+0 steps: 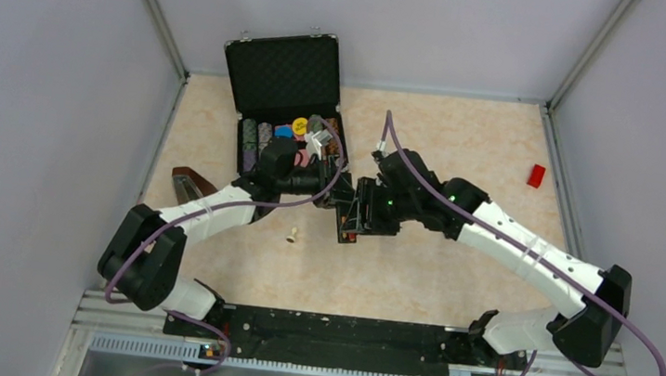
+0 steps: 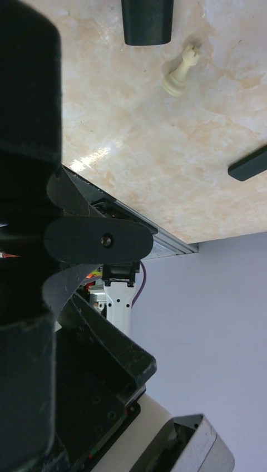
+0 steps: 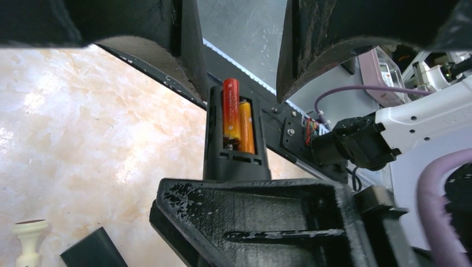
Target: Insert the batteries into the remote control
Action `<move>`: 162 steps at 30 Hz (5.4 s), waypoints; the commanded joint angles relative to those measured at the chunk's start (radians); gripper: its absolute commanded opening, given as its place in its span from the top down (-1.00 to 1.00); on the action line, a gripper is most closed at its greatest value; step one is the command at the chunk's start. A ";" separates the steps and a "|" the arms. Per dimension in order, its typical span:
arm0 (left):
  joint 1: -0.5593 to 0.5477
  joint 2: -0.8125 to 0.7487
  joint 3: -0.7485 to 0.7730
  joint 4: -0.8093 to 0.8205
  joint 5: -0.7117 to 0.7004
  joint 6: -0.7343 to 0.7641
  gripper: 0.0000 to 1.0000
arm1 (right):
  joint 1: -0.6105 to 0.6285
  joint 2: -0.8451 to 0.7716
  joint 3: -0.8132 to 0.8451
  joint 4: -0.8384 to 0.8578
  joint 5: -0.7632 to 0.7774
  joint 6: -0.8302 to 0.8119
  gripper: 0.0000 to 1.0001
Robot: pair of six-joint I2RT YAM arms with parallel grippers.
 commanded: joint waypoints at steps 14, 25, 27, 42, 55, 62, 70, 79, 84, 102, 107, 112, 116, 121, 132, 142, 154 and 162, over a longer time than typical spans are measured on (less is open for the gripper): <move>-0.004 -0.014 0.056 0.091 0.025 -0.036 1.00 | -0.048 -0.164 -0.151 0.201 0.132 0.112 -0.13; -0.005 -0.025 0.056 0.099 0.018 -0.051 1.00 | -0.062 -0.148 -0.200 0.209 0.122 0.127 0.06; -0.006 -0.025 0.058 0.107 0.018 -0.057 1.00 | -0.062 -0.147 -0.207 0.209 0.118 0.127 0.08; -0.006 -0.017 0.071 0.121 -0.011 -0.119 1.00 | -0.062 -0.254 -0.159 0.229 0.198 0.151 -0.44; -0.006 -0.071 0.049 0.206 -0.190 -0.373 1.00 | -0.064 -0.482 -0.368 0.573 0.163 0.146 -0.55; -0.011 -0.134 0.042 0.200 -0.294 -0.473 1.00 | -0.065 -0.521 -0.413 0.670 0.132 0.117 -0.55; -0.024 -0.165 0.053 0.245 -0.328 -0.531 1.00 | -0.065 -0.564 -0.495 0.835 0.154 0.259 -0.55; -0.031 -0.201 0.054 0.244 -0.368 -0.553 1.00 | -0.065 -0.570 -0.529 0.890 0.184 0.310 -0.53; -0.035 -0.201 0.052 0.251 -0.367 -0.566 1.00 | -0.064 -0.575 -0.555 0.927 0.200 0.349 -0.43; -0.050 -0.204 0.040 0.271 -0.358 -0.589 1.00 | -0.064 -0.572 -0.587 0.962 0.211 0.380 -0.04; -0.055 -0.206 0.041 0.273 -0.362 -0.592 1.00 | -0.064 -0.561 -0.585 0.956 0.203 0.378 0.04; -0.058 -0.208 0.043 0.278 -0.363 -0.602 1.00 | -0.064 -0.544 -0.581 0.948 0.196 0.376 0.08; -0.061 -0.211 0.048 0.278 -0.361 -0.605 1.00 | -0.063 -0.532 -0.578 0.946 0.198 0.376 0.10; -0.061 -0.220 0.046 0.278 -0.360 -0.608 1.00 | -0.064 -0.519 -0.573 0.939 0.204 0.378 0.14; -0.062 -0.239 0.052 0.288 -0.346 -0.634 1.00 | -0.064 -0.489 -0.600 0.980 0.182 0.436 0.21; -0.064 -0.245 0.074 0.275 -0.291 -0.533 1.00 | -0.066 -0.444 -0.598 1.024 0.136 0.504 0.31; -0.069 -0.248 0.099 0.290 -0.249 -0.442 1.00 | -0.066 -0.403 -0.582 1.058 0.080 0.542 0.47; -0.069 -0.240 0.104 0.227 -0.250 -0.388 1.00 | -0.082 -0.403 -0.522 0.965 0.062 0.494 0.07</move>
